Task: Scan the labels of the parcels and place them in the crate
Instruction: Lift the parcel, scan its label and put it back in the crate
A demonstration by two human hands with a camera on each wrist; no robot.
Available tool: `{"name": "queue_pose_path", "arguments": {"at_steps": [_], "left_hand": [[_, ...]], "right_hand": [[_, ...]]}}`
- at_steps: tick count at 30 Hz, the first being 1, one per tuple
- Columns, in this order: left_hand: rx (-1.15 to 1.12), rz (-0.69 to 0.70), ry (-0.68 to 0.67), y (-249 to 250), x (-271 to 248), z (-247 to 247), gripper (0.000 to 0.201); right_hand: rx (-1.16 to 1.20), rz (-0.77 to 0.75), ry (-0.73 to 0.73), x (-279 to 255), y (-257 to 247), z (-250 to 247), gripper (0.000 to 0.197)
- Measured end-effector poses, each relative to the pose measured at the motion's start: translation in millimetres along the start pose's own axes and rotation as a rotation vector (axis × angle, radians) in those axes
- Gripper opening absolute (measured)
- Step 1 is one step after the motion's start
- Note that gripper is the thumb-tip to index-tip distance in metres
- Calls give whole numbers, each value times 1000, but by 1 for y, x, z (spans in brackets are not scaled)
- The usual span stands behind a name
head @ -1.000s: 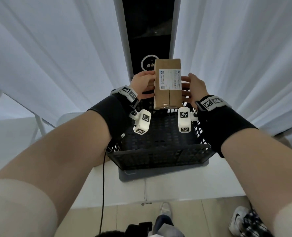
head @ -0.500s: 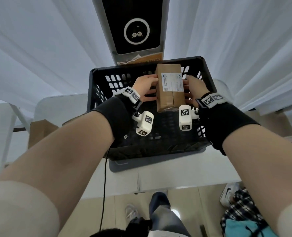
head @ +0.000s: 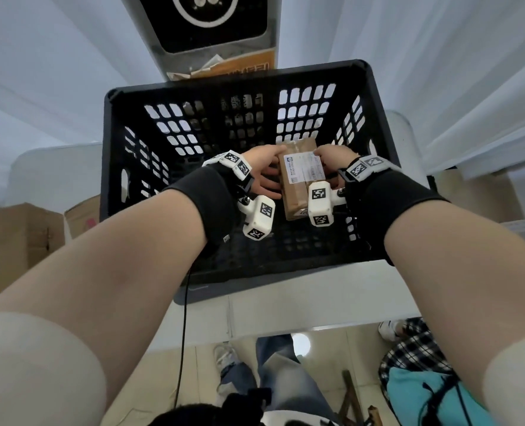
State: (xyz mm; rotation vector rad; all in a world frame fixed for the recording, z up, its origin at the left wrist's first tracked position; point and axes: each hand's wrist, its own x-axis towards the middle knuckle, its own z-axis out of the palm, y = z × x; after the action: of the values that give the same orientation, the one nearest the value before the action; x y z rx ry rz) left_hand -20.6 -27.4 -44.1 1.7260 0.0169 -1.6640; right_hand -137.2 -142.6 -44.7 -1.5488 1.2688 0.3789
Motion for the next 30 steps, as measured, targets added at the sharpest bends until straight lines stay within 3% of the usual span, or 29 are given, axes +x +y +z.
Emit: {"name": "queue_pose_path", "arguments": {"at_steps": [10,17,23,30], "left_hand": [[-54,22,-43,5,43,10,47],[-90,-12,-109,-4,56,14,61],[-86,8,-108,-3,48,6,60],[-60,70,-93,-4,20,-18,61]], "right_hand": [[-45,36,34,28,0,-4,48],[17,81,93,28,-10,5,46],[-44,100,98,28,-11,8,49],[-38,-3,129,8,-22,17,46]]}}
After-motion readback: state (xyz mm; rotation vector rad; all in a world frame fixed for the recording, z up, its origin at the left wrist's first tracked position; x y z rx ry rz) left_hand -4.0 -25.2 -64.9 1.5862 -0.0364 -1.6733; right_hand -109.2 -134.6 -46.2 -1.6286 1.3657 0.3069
